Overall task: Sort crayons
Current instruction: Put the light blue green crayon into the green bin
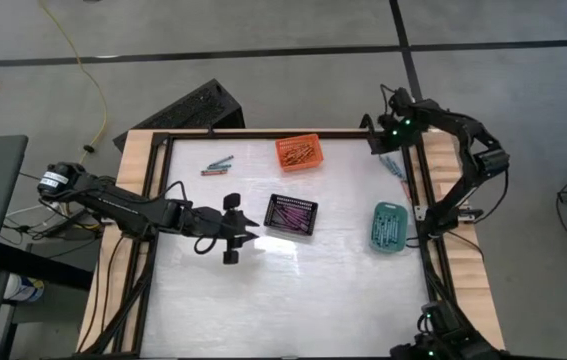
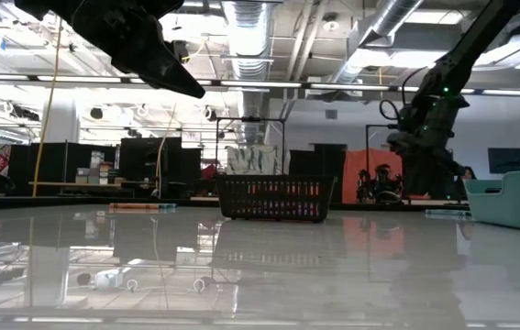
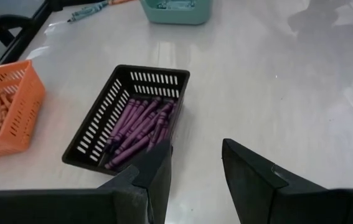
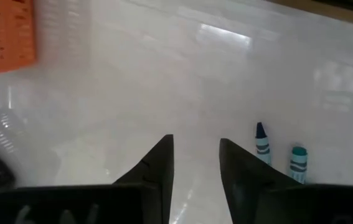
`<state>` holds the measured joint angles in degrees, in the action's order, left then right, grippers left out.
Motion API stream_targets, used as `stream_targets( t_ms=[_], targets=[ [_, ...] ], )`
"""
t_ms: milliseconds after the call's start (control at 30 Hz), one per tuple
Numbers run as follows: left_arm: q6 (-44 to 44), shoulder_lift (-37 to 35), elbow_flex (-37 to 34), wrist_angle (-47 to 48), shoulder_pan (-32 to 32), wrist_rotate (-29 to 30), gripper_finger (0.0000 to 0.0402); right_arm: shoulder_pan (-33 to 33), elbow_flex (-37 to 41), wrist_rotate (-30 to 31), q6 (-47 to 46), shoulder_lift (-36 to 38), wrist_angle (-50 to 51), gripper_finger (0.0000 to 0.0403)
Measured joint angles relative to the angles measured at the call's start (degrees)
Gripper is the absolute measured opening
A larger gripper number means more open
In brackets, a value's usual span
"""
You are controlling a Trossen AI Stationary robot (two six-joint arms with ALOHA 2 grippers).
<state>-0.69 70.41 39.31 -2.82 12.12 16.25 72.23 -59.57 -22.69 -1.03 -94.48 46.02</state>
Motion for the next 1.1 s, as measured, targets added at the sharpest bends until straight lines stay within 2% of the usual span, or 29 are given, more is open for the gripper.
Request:
stream_targets(
  t_ms=[267, 667, 867, 1100],
  targets=[
    [-3.32, 0.0, 0.0, 0.32, 0.09, -0.08, 0.0132, -0.07, -0.02, -0.48, 1.19, 0.02, 0.52, 0.0112],
    [-1.6, 0.0, -0.02, 0.96, 0.09, 0.0, 0.0132, -0.5, -0.02, 0.56, 1.34, 0.02, -0.36, 0.0107],
    [0.62, 0.0, -0.02, 0.63, 0.07, 0.6, 0.0132, -1.89, -0.36, 6.4, -3.31, 0.02, -1.66, 0.0107],
    [2.13, 0.0, -0.02, 0.36, 0.07, 0.63, 0.0132, -5.13, -2.4, 18.85, -5.29, -0.31, 3.23, 0.0107]
  ],
)
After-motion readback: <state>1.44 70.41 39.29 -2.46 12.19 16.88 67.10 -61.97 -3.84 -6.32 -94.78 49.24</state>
